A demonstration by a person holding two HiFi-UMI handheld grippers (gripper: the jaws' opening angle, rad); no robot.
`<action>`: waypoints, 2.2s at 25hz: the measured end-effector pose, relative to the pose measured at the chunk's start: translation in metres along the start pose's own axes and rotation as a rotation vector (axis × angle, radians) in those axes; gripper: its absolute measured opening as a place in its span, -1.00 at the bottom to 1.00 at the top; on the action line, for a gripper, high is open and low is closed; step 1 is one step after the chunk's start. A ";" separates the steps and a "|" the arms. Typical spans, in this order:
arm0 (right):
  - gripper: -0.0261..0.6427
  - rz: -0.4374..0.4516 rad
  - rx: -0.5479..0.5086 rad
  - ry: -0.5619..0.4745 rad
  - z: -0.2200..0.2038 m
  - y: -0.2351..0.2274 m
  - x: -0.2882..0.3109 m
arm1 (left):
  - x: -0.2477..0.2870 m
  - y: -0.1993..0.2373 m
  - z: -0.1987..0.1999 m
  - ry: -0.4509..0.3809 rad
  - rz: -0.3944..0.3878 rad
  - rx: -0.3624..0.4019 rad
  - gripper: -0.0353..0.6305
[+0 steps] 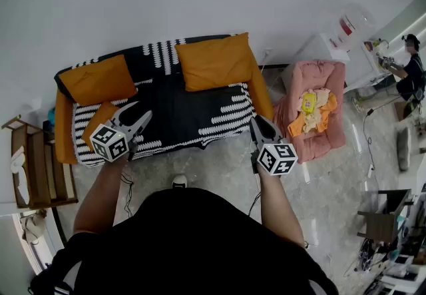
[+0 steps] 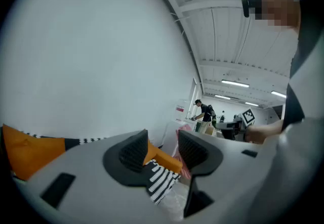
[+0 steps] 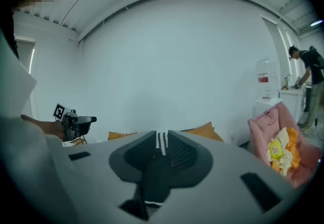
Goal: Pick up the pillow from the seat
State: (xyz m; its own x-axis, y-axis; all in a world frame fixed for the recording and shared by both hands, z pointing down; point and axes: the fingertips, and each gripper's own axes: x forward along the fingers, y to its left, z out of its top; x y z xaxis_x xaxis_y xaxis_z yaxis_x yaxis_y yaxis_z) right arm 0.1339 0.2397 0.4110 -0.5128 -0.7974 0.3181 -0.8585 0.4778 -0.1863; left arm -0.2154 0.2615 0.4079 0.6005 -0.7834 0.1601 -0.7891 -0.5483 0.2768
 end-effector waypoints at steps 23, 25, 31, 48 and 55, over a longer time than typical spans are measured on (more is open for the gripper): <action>-0.73 0.029 -0.013 -0.047 0.003 -0.050 -0.127 | 0.018 -0.161 -0.005 -0.005 -0.062 0.015 -0.39; -0.74 0.024 -0.006 -0.051 0.003 -0.053 -0.131 | 0.018 -0.165 -0.007 -0.004 -0.064 0.017 -0.39; -0.75 0.018 -0.012 -0.046 0.004 -0.056 -0.138 | 0.020 -0.165 -0.009 -0.011 -0.057 0.001 -0.39; -0.76 -0.012 0.015 -0.028 -0.002 -0.074 -0.101 | 0.049 -0.131 -0.019 0.030 -0.047 -0.021 -0.39; -0.76 -0.023 0.033 -0.019 0.001 -0.078 -0.070 | 0.063 -0.103 -0.021 0.055 -0.049 -0.034 -0.39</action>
State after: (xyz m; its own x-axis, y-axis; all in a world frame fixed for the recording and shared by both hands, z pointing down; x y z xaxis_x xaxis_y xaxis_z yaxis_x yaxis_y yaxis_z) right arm 0.2368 0.2580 0.4024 -0.4927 -0.8150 0.3051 -0.8695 0.4472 -0.2096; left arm -0.0940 0.2748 0.4094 0.6451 -0.7383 0.1970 -0.7544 -0.5745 0.3175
